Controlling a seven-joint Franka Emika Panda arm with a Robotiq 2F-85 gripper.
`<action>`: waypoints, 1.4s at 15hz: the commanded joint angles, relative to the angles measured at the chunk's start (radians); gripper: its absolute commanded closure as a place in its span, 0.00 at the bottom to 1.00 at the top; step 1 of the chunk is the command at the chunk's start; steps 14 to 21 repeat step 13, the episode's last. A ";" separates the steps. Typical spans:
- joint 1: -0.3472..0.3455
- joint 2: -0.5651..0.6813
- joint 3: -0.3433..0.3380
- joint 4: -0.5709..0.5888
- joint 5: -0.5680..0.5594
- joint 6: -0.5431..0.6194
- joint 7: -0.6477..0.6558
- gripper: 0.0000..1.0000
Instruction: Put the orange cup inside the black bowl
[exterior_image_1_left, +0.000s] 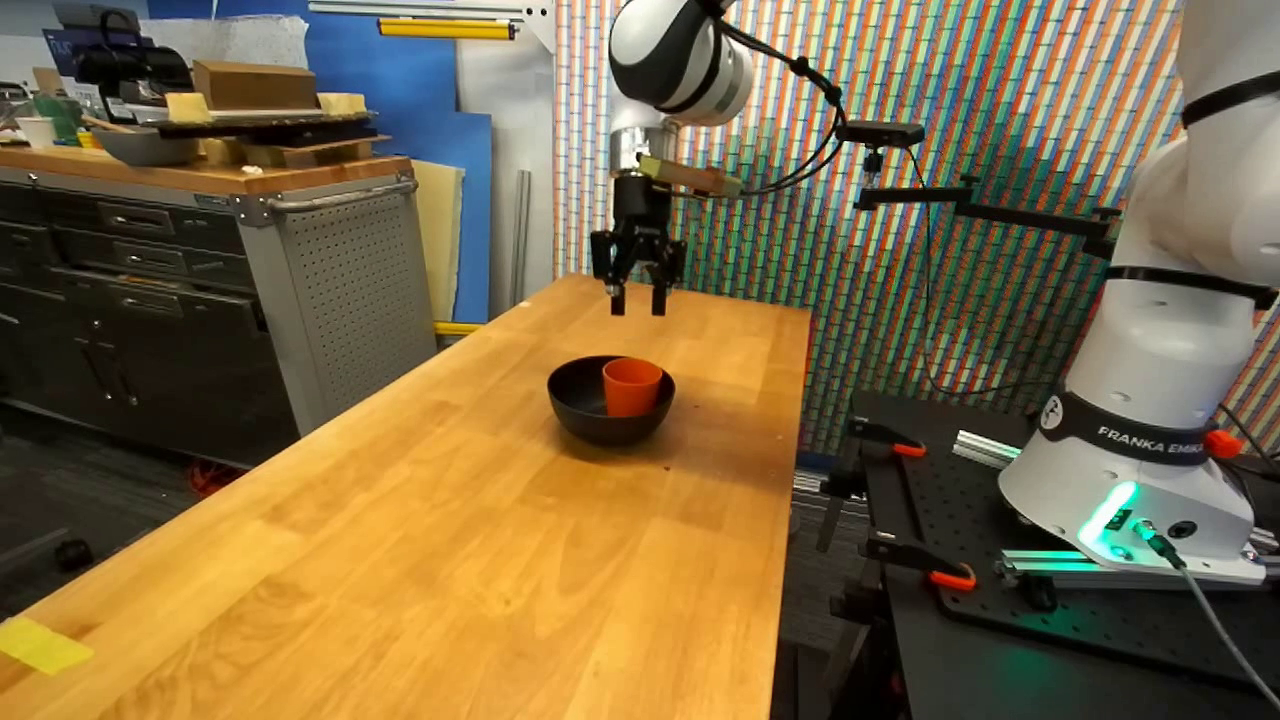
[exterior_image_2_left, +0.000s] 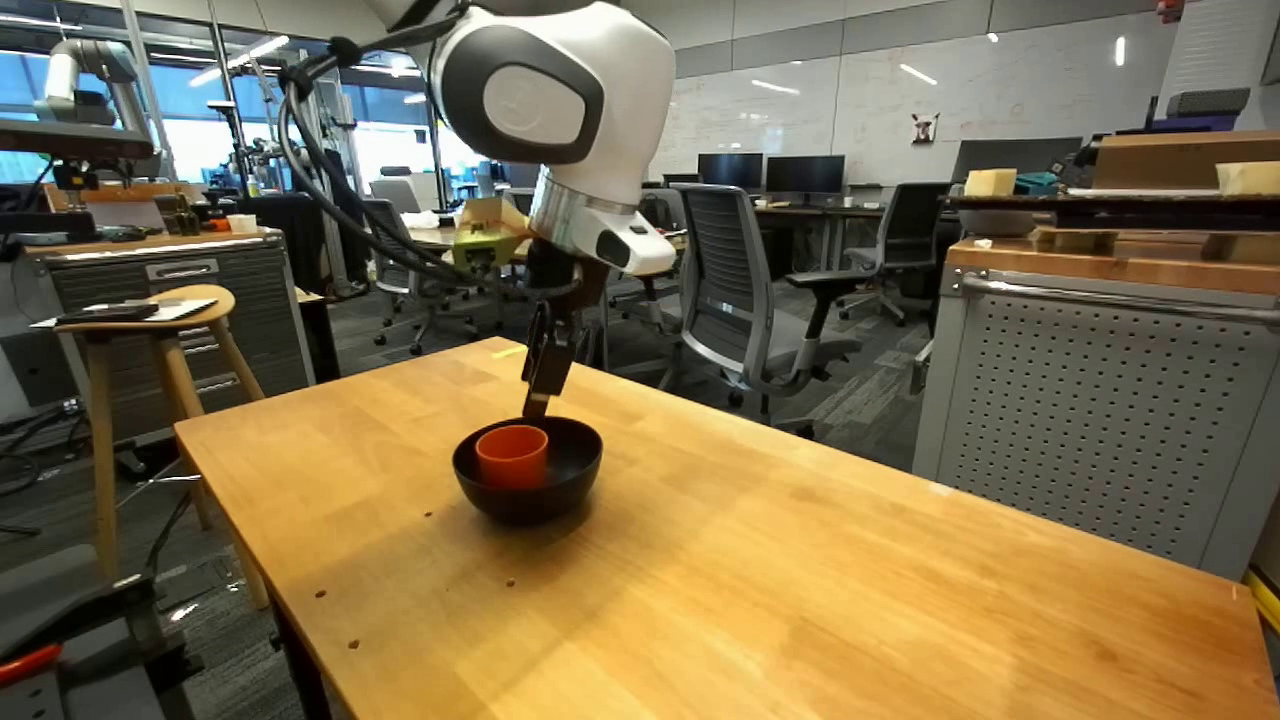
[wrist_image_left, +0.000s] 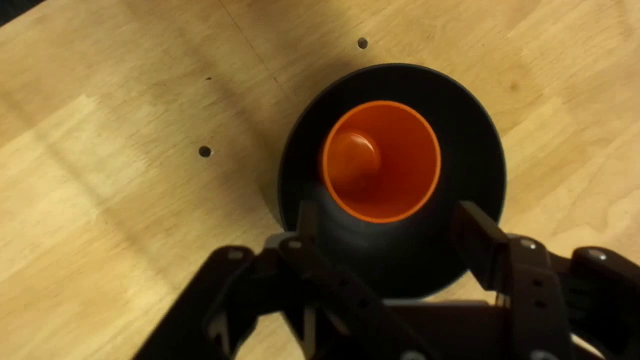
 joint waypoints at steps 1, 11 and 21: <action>0.007 -0.160 -0.011 -0.033 -0.030 -0.010 -0.032 0.01; 0.007 -0.295 -0.022 0.022 -0.225 -0.198 -0.106 0.00; 0.007 -0.282 -0.021 0.019 -0.225 -0.196 -0.106 0.00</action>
